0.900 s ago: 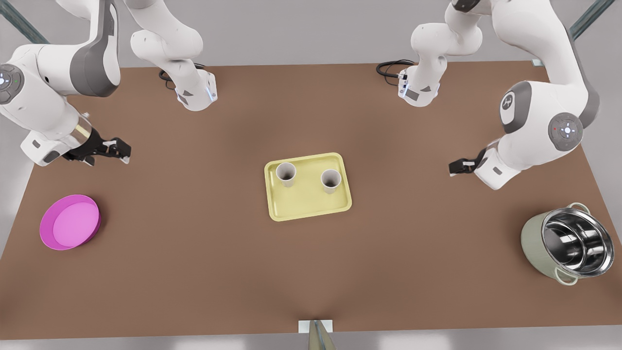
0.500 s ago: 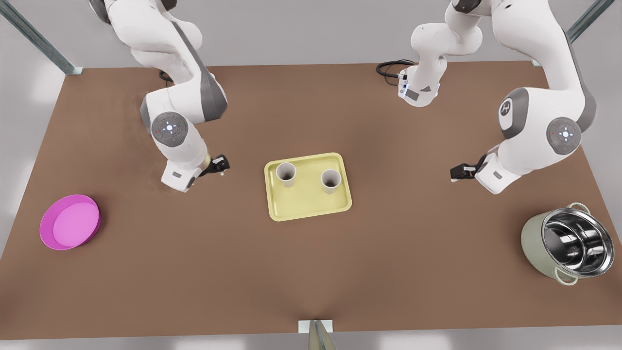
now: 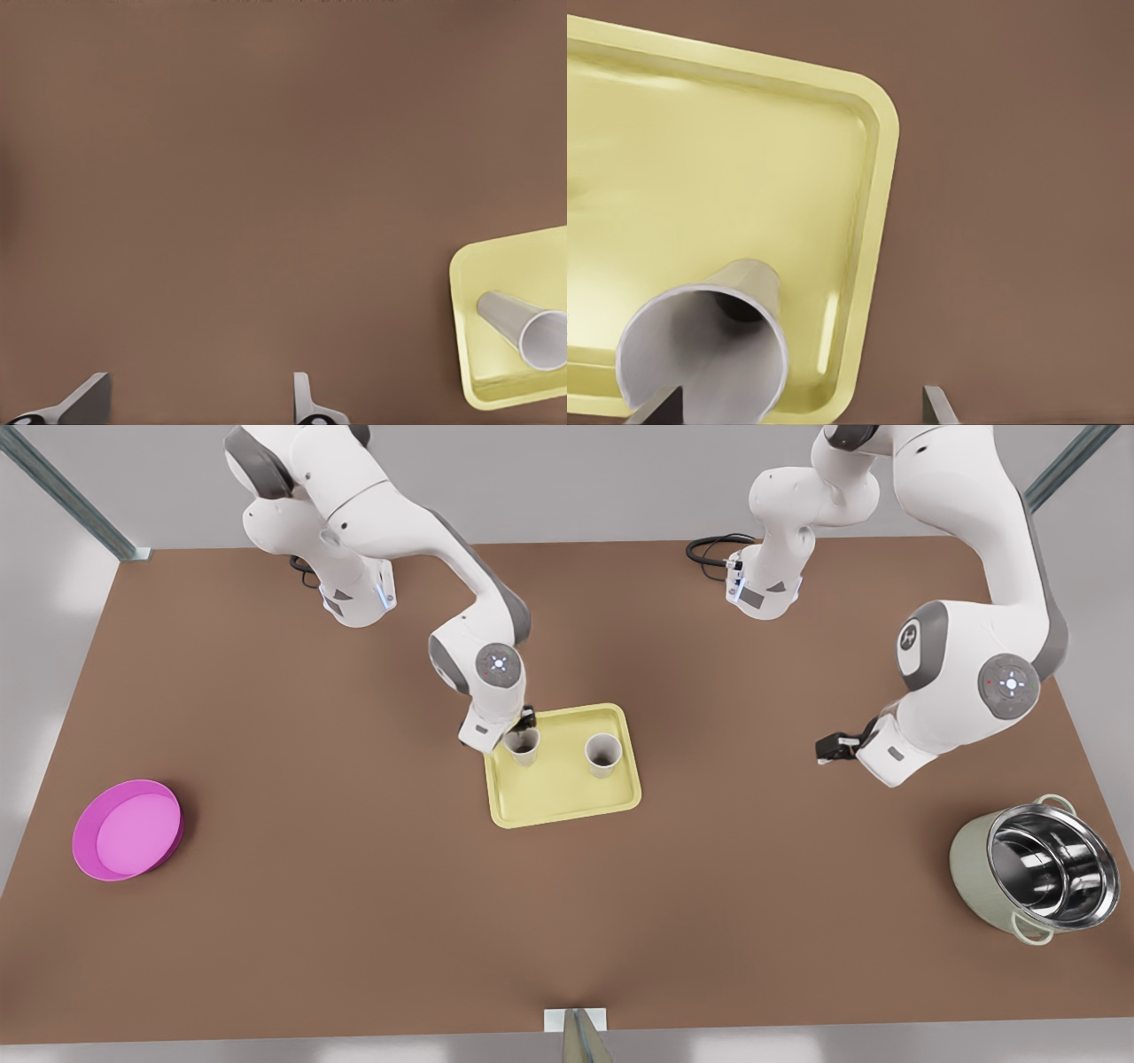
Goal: Use the left arm to pick up the white IKEA cup from the tray and place it on the middle-left position; use the right arm to pick up the white IKEA cup from the tray and place it on the middle-right position
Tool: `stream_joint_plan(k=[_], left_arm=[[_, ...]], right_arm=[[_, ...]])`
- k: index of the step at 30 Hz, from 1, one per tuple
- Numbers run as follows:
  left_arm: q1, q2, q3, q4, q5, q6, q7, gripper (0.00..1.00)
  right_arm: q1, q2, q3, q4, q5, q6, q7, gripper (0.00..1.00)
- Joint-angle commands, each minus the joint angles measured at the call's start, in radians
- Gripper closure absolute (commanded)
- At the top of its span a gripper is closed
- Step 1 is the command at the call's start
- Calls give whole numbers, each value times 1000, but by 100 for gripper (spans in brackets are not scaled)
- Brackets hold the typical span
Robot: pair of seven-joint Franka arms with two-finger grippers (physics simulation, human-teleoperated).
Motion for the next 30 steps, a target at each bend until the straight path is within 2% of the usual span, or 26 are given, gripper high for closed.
stream_joint_plan(k=[1, 10, 11, 12, 14, 18, 19, 21, 24, 25, 29, 30], left_arm=[[0, -3, 0, -2, 1, 26, 17, 0], [0, 1, -5, -11, 1, 40, 16, 0], [0, 1, -5, -11, 1, 41, 16, 0], [0, 1, -5, -16, 1, 47, 16, 0], [0, 1, -5, -17, 1, 51, 16, 0], [0, 0, -5, -17, 1, 51, 16, 0], [0, 0, -5, -17, 1, 49, 16, 0], [-1, -2, -5, -17, 1, 47, 14, 0], [-35, -25, -8, -16, 1, 31, -12, 0], [-38, -35, -8, -14, 1, 20, -12, 0], [-58, -51, -11, -9, 16, 23, -6, 0], [-90, -35, -12, -9, 6, 26, -12, 0]], right_arm=[[0, -5, 0, -31, 0, 119, 301, 0], [1, 89, 5, -69, 0, 185, 296, 0], [1, 92, 5, -68, 0, 194, 296, 9], [-2, 92, 3, -65, 1, 199, 304, 37], [-8, 95, 3, -51, 1, 200, 305, 45], [-10, 136, 24, -31, 82, 315, 292, 45], [-26, 136, 38, -31, 82, 315, 290, 50], [-99, 141, 106, -30, 81, 318, 289, 54], [-183, 138, 179, -20, 81, 318, 289, 69], [-224, 136, 215, -7, 81, 318, 286, 79], [-445, 119, 386, 3, 82, 314, 230, 100], [-528, 107, 448, 3, 82, 305, 224, 100]])
